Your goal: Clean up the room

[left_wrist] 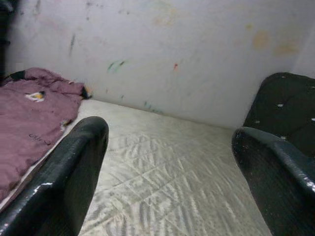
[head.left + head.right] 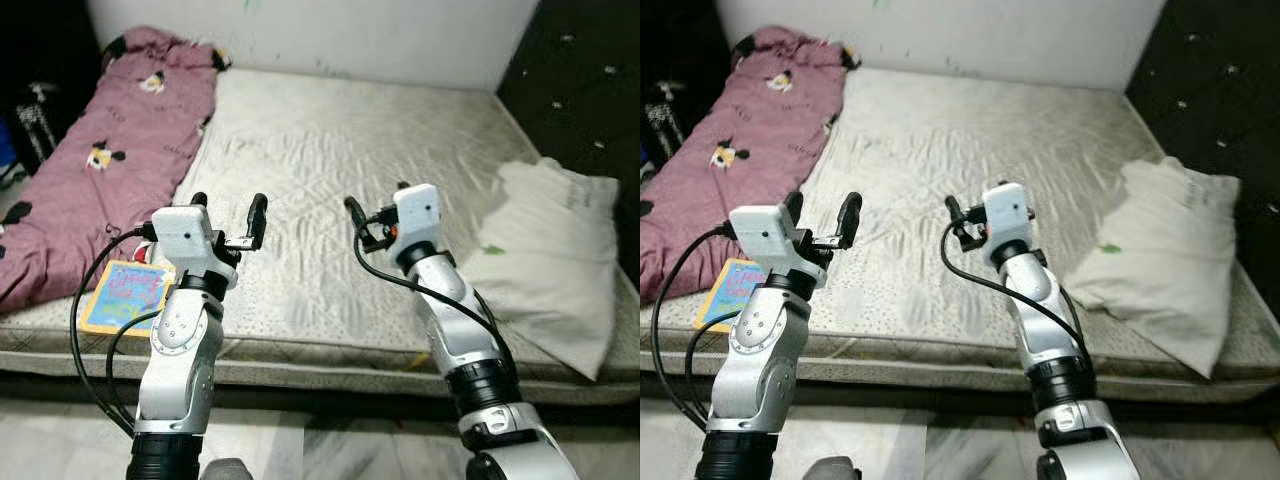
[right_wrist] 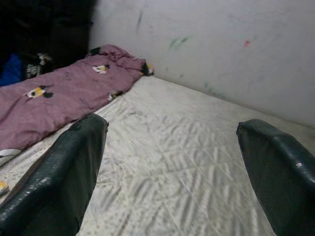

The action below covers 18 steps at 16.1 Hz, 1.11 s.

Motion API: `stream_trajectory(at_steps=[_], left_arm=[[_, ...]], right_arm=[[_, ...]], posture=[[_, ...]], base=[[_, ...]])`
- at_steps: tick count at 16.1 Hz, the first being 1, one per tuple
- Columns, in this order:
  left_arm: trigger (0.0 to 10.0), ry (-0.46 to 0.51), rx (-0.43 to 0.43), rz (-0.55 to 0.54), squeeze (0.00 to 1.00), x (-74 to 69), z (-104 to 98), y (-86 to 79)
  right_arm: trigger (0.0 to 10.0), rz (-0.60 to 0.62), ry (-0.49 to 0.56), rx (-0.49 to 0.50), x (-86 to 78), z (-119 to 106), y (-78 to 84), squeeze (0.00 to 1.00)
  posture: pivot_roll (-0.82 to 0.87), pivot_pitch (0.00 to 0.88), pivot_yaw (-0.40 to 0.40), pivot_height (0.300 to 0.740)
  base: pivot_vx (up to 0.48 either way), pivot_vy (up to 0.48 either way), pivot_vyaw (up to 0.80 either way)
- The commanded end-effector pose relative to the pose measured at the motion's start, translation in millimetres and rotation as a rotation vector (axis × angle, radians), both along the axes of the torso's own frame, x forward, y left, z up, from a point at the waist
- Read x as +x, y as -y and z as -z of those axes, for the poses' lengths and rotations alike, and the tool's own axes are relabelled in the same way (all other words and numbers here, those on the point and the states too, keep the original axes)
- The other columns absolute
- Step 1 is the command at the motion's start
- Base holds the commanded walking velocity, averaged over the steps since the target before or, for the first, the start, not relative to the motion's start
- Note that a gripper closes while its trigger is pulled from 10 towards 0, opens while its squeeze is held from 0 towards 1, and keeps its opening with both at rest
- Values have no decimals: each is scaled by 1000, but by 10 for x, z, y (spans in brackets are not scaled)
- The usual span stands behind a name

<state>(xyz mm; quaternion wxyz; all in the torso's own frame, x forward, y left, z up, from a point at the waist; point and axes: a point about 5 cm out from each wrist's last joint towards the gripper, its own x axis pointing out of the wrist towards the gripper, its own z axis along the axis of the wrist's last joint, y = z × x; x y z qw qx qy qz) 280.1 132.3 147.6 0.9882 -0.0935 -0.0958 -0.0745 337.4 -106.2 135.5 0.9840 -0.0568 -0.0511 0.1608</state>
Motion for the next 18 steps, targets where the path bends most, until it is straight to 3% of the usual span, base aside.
stream_trajectory(at_steps=[1,6,11,14,18], left_arm=[[10000,4,-1,6,0,24,-4,24],[10000,-53,-2,-67,0,64,62,-29],[10000,-39,17,-70,0,79,46,-19],[10000,-36,19,-69,0,83,43,-11],[10000,-31,10,-66,0,84,38,-2]], right_arm=[[10000,-1,8,-8,27,-13,0,0],[10000,6,12,-22,46,-1,47,0],[10000,6,32,-62,45,-2,73,0],[10000,1,36,-64,41,3,55,0],[10000,1,36,-61,48,0,50,0]], posture=[[79,0,-79,740],[78,0,-85,740],[72,0,-85,740],[70,0,-85,740],[70,0,-87,740]], base=[[352,0,0],[139,0,0],[0,0,0],[0,0,800],[0,-398,0]])
